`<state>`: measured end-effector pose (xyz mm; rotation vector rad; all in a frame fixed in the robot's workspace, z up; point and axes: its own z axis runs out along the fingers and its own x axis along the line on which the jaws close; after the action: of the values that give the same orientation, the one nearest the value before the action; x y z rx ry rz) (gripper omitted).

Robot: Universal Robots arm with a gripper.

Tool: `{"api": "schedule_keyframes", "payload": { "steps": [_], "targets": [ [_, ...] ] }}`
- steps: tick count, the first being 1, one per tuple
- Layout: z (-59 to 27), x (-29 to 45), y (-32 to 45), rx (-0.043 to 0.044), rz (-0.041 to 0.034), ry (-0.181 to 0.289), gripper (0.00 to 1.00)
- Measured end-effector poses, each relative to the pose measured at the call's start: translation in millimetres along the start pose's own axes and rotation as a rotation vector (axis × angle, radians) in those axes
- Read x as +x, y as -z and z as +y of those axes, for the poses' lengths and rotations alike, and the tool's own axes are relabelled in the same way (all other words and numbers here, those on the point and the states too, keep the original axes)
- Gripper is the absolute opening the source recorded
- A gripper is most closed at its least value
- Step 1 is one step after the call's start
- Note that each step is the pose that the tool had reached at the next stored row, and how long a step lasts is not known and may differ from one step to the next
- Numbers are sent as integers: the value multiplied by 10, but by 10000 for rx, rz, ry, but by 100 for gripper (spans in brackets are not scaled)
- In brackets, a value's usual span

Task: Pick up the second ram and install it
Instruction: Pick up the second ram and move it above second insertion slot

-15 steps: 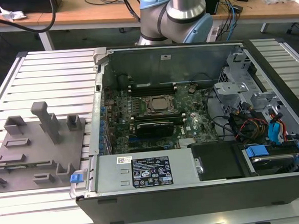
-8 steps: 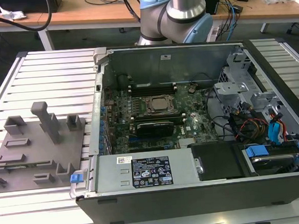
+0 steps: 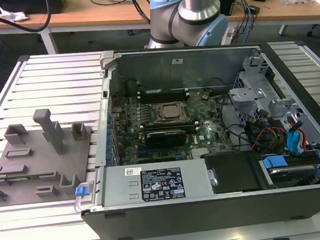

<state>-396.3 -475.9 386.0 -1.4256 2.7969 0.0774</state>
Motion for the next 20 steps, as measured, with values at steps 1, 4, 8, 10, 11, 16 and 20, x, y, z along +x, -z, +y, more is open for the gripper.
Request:
{"api": "schedule_keyframes", "payload": {
  "steps": [1, 4, 8, 10, 11, 16, 20],
  "targets": [
    [0, 0, 0, -2, 4, 72, 11],
    [0, 0, 0, -7, 12, 277, 11],
    [0, 0, 0, -14, 25, 569, 11],
    [0, 0, 0, -16, 29, 673, 11],
    [0, 0, 0, -18, 32, 744, 11],
    [0, 0, 0, -23, 43, 995, 11],
    [0, 0, 0, -32, 58, 1347, 11]
  ]
}}
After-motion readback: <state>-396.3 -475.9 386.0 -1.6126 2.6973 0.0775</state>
